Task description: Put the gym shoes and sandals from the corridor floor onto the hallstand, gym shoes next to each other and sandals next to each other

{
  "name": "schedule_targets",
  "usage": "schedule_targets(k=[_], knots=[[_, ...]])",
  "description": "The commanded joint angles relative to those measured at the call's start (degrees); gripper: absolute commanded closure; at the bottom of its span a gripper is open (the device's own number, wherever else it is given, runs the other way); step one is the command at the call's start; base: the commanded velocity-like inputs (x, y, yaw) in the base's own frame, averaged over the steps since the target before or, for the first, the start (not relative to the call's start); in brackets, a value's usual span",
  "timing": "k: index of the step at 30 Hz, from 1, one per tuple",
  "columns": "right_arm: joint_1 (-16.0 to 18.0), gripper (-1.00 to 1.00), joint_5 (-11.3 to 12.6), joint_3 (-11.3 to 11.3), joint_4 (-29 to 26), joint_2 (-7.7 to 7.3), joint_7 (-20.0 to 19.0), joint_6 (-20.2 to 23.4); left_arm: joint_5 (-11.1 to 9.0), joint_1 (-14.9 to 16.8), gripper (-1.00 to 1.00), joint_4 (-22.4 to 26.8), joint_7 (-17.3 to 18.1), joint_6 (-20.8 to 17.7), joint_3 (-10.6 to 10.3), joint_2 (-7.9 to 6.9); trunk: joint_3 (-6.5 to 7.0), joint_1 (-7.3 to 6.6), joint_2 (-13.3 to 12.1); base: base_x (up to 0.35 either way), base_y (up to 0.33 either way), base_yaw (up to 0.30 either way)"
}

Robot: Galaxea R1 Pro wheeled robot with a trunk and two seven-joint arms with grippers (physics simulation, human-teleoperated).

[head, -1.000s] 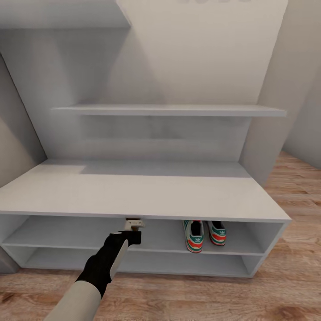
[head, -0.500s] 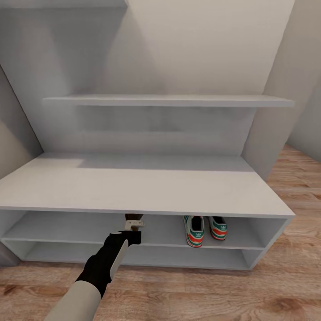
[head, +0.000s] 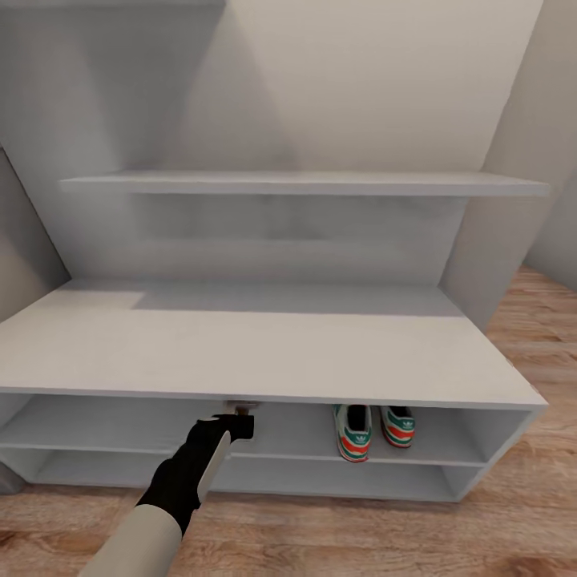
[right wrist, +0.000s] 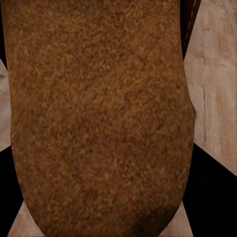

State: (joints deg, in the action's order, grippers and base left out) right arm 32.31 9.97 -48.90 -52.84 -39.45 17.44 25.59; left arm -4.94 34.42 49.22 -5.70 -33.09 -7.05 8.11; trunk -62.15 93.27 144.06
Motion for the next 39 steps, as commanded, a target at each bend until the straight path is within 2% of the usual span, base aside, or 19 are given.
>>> schedule_targets(k=[1,17,18,29,39], knots=[[0.03,1.00,0.58,0.04,-0.07,-0.01,0.40,0.16,-0.34,0.01,1.00,0.08,-0.37,-0.31,-0.16,-0.02,-0.06,0.02,0.02,0.324,0.000,0.000],[0.02,1.00,0.58,0.04,-0.07,-0.01,0.40,0.16,-0.49,0.02,1.00,0.08,-0.33,-0.23,-0.16,-0.02,-0.06,0.02,0.02,0.042,0.000,0.000],[0.02,1.00,0.58,0.04,-0.07,-0.01,0.40,0.16,-0.50,0.02,-1.00,0.08,-0.33,-0.23,-0.16,-0.02,-0.06,0.02,0.02,0.000,0.000,0.000],[0.03,1.00,0.58,0.04,-0.07,-0.01,0.40,0.16,-0.51,0.02,-1.00,0.08,-0.34,-0.22,-0.14,-0.11,-0.06,0.02,0.02,-0.004,0.000,0.000],[0.03,1.00,0.58,0.04,-0.07,-0.01,0.40,0.16,-0.51,0.02,-1.00,0.08,-0.34,-0.22,-0.16,-0.11,-0.06,0.02,0.02,-0.274,0.000,0.000]])
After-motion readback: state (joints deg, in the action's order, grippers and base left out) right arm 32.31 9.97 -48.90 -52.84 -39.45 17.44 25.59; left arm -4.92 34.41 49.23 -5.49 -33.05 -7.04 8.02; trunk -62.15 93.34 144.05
